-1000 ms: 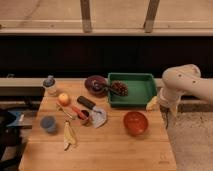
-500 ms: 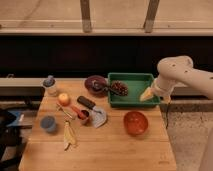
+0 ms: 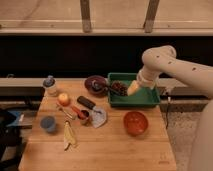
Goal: Place brush in red bowl
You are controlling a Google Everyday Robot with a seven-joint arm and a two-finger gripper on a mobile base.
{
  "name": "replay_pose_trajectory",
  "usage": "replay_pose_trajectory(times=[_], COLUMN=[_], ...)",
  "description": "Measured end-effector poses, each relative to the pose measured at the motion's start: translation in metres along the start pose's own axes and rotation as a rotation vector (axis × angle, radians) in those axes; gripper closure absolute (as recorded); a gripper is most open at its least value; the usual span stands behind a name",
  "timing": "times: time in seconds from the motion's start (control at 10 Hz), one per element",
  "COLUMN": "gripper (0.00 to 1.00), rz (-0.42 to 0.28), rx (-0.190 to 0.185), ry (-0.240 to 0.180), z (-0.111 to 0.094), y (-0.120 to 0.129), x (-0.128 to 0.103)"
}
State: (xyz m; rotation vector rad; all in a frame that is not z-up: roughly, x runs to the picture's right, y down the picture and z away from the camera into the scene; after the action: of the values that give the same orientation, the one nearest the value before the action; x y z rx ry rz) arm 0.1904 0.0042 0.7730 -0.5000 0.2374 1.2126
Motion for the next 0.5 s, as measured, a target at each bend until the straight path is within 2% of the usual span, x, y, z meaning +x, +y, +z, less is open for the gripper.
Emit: replay_pose_trajectory(times=[0.1,0.2,0.5], gripper=[0.2,0.2,0.2], rz=[-0.073,-0.096,-0.096], rx=[-0.004,-0.002,-0.001], ry=[-0.012,-0.014,-0.015], z=[-0.0029,-0.0035,-0.0035], y=[0.0171,0.0208,0.0203], x=[-0.0041,-0.0042,-0.0042])
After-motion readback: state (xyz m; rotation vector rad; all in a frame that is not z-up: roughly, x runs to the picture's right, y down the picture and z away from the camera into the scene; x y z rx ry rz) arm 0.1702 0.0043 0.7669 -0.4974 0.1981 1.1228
